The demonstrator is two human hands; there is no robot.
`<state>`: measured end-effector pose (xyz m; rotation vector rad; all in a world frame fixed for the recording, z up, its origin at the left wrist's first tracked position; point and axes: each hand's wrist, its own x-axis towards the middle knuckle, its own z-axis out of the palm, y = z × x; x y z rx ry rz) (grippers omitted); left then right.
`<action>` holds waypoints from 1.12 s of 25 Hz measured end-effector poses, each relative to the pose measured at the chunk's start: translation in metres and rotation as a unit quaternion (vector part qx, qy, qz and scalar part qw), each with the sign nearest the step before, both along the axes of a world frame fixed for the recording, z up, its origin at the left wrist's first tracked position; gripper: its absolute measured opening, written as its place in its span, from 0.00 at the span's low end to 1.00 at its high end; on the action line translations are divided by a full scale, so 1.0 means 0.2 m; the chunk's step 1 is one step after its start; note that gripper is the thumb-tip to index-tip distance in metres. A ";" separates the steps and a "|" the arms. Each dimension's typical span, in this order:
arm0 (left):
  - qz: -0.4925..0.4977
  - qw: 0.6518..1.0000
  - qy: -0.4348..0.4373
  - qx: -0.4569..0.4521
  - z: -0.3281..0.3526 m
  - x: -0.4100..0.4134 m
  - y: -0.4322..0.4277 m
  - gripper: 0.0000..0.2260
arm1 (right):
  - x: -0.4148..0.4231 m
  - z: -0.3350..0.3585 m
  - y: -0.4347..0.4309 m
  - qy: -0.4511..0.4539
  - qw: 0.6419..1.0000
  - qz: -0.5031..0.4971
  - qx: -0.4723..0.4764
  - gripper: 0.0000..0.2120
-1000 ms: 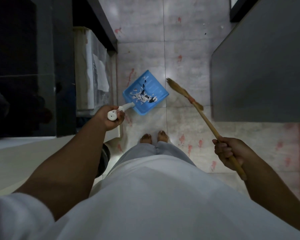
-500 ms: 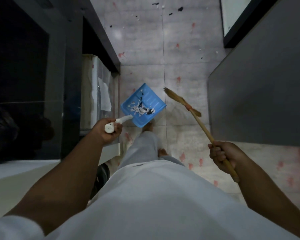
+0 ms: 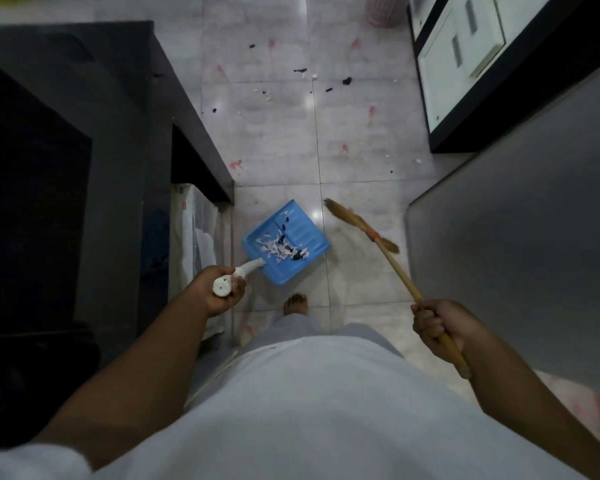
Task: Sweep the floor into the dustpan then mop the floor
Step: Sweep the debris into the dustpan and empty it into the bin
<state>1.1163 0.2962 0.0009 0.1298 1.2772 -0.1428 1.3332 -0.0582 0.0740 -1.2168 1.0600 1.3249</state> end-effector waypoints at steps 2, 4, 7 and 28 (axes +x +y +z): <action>-0.002 1.000 0.004 0.006 0.01 0.07 0.08 0.11 | 0.05 0.01 0.09 -0.005 1.000 0.002 0.001 0.12; -0.007 1.000 0.006 0.009 0.02 0.13 0.15 0.11 | 0.11 0.02 0.17 -0.010 1.000 0.001 0.006 0.12; -0.006 1.000 0.010 0.013 0.02 0.25 0.24 0.11 | 0.25 0.03 0.27 -0.009 1.000 0.004 0.008 0.13; -0.168 0.985 0.026 0.028 0.13 2.06 0.85 0.09 | 1.68 -0.15 0.59 -0.012 0.982 -0.181 0.046 0.13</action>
